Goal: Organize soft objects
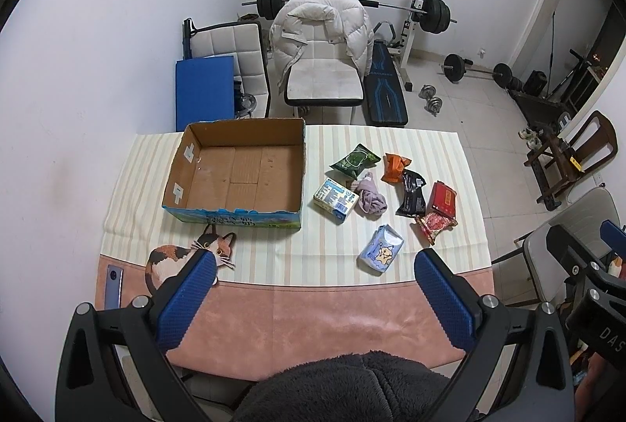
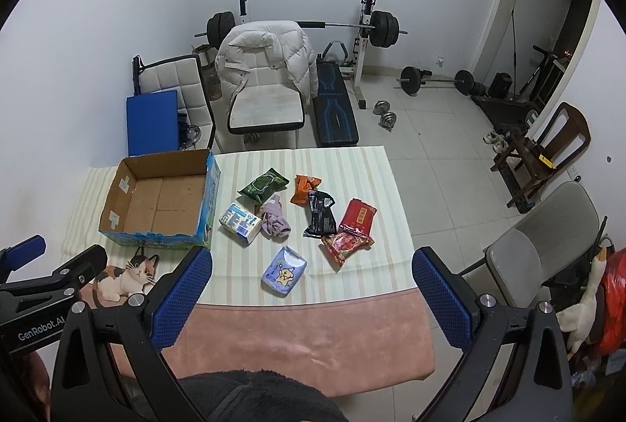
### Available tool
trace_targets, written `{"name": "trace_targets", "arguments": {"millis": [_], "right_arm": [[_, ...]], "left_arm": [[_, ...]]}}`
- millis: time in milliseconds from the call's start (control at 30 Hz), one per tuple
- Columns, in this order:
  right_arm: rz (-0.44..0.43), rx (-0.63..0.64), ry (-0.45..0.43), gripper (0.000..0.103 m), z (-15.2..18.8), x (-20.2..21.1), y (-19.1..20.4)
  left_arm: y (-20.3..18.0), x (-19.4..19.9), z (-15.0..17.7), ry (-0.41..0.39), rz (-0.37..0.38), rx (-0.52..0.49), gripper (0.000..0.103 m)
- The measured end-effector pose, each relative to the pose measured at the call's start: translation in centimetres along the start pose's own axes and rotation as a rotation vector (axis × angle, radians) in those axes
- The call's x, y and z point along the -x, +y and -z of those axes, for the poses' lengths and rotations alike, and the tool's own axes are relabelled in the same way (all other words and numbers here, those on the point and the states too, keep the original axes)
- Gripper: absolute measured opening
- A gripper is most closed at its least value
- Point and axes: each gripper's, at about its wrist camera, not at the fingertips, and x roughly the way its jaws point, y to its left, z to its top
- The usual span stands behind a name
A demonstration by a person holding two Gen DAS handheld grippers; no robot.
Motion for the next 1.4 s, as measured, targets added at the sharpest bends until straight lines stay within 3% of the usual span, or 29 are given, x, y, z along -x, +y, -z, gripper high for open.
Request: {"name": "trace_targets", "arguments": {"millis": [1400], "right_arm": [[-0.003, -0.003, -0.005, 0.103, 0.1, 0.3, -0.1]], "left_arm": [[-1.2, 0.6, -0.3, -0.019, -0.004, -0.006, 0.103]]}}
